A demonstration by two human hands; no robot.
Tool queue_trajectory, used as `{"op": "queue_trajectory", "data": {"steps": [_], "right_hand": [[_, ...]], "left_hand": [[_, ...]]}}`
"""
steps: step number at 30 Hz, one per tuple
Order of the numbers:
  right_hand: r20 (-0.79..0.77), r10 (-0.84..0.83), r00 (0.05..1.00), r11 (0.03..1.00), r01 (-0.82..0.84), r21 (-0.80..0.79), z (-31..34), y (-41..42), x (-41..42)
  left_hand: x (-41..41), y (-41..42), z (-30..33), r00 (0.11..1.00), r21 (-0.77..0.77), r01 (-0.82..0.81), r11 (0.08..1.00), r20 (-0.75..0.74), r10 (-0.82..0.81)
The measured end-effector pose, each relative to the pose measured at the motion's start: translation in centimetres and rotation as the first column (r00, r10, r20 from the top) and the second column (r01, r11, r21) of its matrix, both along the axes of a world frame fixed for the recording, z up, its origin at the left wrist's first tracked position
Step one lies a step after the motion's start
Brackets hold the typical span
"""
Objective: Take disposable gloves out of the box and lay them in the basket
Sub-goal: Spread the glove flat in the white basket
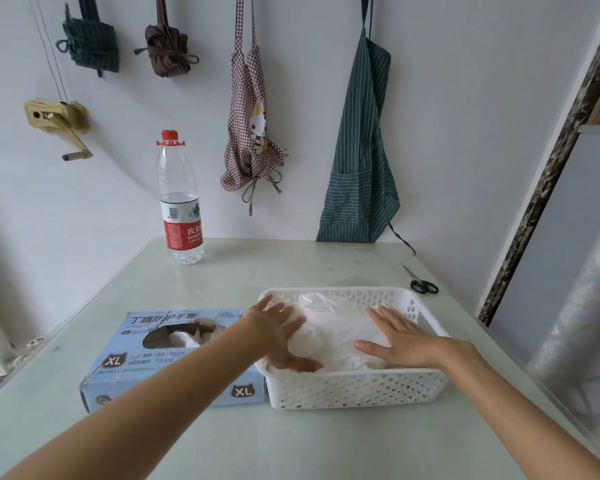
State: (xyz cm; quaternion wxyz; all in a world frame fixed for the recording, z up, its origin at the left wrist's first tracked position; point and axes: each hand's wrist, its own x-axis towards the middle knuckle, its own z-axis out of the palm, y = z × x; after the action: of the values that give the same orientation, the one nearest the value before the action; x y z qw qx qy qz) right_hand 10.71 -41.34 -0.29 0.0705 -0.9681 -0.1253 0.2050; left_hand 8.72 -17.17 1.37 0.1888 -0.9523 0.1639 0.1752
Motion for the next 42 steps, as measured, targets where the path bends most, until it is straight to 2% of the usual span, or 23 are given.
{"op": "queue_trajectory", "data": {"steps": [4,6,9,11,13,15,18,20,22,25,27,30,36,39,42], "right_hand": [[0.231,0.000,0.973,0.998,-0.014,0.059,1.6,-0.3,-0.1],[0.338,0.035,0.941,0.994,-0.067,0.086,2.3,0.4,-0.2],[0.280,0.085,0.956,0.977,-0.135,0.165,2.7,2.2,-0.4],[0.250,0.088,0.964,0.965,-0.145,0.220,2.6,3.3,-0.4],[0.292,0.059,0.954,0.948,-0.146,0.283,2.7,4.2,-0.7],[0.377,0.039,0.925,0.925,-0.176,0.337,2.7,5.7,-1.2],[0.568,0.038,0.822,0.874,-0.303,0.379,2.8,9.7,-2.5],[0.638,0.061,0.767,0.851,-0.373,0.368,2.7,13.0,-3.2],[0.652,0.088,0.753,0.843,-0.405,0.354,2.5,15.8,-3.7],[0.637,0.132,0.759,0.858,-0.409,0.310,2.1,19.5,-3.8],[0.591,0.144,0.794,0.877,-0.378,0.295,2.1,20.9,-3.6],[0.482,0.130,0.867,0.910,-0.298,0.290,2.2,23.0,-3.4],[0.359,0.115,0.926,0.948,-0.211,0.240,0.8,25.3,-3.2],[0.374,0.075,0.924,0.915,-0.213,0.342,0.3,25.3,-2.8],[0.375,0.111,0.920,0.860,-0.278,0.428,1.0,24.8,-2.8]], "left_hand": [[0.0,1.0,1.3,0.999,-0.255,-0.045,0.966,-0.005,0.045],[0.2,1.6,1.5,0.999,-0.253,-0.016,0.967,0.024,0.023],[0.0,1.8,0.7,0.998,-0.260,0.043,0.965,0.049,-0.031],[-0.3,2.6,0.2,0.988,-0.400,0.087,0.912,0.149,-0.029],[-0.7,4.7,0.1,0.958,-0.565,0.114,0.818,0.280,0.060],[-1.2,7.9,-0.3,0.903,-0.665,0.096,0.741,0.371,0.216],[-2.1,13.4,-1.7,0.797,-0.761,0.006,0.649,0.395,0.456],[-2.8,16.4,-2.1,0.789,-0.784,-0.086,0.615,0.323,0.523],[-3.4,18.5,-2.0,0.845,-0.786,-0.174,0.593,0.189,0.500],[-4.1,20.7,-0.9,0.915,-0.799,-0.255,0.545,-0.017,0.403],[-4.3,21.2,-0.1,0.924,-0.781,-0.288,0.554,-0.075,0.376],[-4.5,21.6,0.1,0.933,-0.740,-0.302,0.601,-0.100,0.346],[-4.0,20.7,-0.8,0.944,-0.652,-0.307,0.693,-0.116,0.309],[-3.9,20.5,-1.0,0.939,-0.658,-0.315,0.684,-0.113,0.324],[-3.9,20.3,-0.7,0.943,-0.676,-0.279,0.682,-0.060,0.326]]}}
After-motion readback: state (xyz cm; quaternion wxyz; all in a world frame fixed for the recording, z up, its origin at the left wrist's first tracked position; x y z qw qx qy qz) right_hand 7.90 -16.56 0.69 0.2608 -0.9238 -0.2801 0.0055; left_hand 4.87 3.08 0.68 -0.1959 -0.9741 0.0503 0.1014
